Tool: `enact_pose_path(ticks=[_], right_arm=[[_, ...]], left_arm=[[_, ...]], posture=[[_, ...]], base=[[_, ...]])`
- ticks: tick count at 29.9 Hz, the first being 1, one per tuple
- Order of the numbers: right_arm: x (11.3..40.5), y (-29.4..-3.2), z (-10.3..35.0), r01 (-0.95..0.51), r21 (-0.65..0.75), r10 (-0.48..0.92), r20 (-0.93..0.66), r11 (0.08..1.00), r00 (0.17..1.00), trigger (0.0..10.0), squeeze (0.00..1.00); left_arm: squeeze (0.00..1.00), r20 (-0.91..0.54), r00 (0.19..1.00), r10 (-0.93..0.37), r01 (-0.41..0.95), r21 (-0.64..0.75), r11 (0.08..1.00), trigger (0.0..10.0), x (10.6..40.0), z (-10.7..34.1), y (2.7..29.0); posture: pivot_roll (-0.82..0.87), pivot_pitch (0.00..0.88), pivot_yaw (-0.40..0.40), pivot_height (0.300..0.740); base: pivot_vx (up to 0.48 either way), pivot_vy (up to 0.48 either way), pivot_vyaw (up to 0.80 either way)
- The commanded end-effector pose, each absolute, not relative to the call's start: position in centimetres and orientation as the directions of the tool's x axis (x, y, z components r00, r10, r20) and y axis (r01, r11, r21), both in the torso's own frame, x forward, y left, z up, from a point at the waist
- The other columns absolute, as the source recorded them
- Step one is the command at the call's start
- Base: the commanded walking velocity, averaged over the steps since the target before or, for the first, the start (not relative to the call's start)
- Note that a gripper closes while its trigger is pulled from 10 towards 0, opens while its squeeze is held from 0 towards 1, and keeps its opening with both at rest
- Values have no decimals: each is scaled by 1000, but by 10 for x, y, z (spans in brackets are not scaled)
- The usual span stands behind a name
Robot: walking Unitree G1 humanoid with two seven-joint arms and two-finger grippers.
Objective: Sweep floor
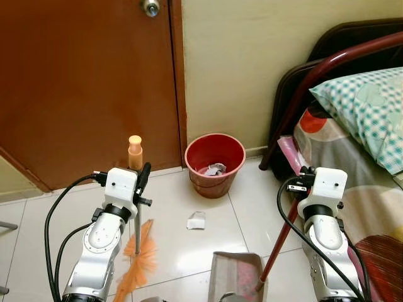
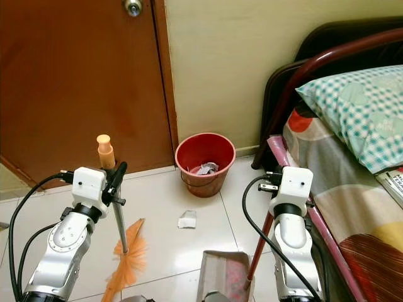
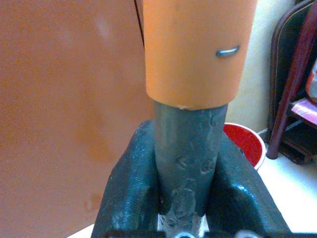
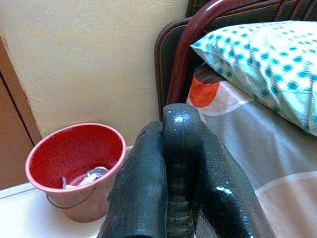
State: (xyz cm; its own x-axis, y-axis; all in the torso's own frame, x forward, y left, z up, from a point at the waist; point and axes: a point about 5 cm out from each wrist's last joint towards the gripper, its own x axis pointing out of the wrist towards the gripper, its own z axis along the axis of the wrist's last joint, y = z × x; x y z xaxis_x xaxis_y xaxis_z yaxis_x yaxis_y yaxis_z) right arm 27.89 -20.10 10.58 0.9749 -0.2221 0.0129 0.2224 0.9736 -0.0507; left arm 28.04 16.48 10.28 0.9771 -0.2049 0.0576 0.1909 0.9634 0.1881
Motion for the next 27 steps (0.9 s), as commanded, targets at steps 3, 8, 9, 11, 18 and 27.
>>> enact_pose_path(ticks=[3, 8, 9, 11, 18, 27], right_arm=[[280, -202, 108, 223, -60, -222, 22, 973, 975, 10000, 0], [282, -205, 108, 231, -70, -230, 22, 970, 973, 10000, 0], [282, -206, 108, 232, -72, -231, 22, 970, 973, 10000, 0], [283, -207, 108, 234, -72, -233, 23, 970, 972, 10000, 0], [286, -202, 108, 221, -68, -220, 24, 973, 975, 10000, 0], [300, -201, 116, 227, -86, -222, 69, 970, 973, 10000, 0]], left_arm=[[0, 80, 970, -229, 210, 195, 958, 10000, 277, 107, 162], [0, 76, 970, -229, 212, 189, 959, 10000, 276, 106, 162], [0, 75, 970, -230, 212, 189, 959, 10000, 275, 106, 162], [0, 73, 970, -230, 213, 188, 959, 10000, 275, 106, 162], [0, 70, 973, -220, 203, 194, 960, 10000, 275, 107, 166], [0, 77, 973, -216, 198, 190, 962, 10000, 282, 110, 160]], posture=[[37, 182, -3, 740], [38, 186, -12, 740], [39, 188, -12, 740], [40, 188, -14, 740], [44, 201, -11, 740], [53, 205, 6, 740]], base=[[305, 0, -617], [298, 0, -800], [266, 0, -788], [262, 0, -788], [143, 0, -481], [0, 0, 0]])
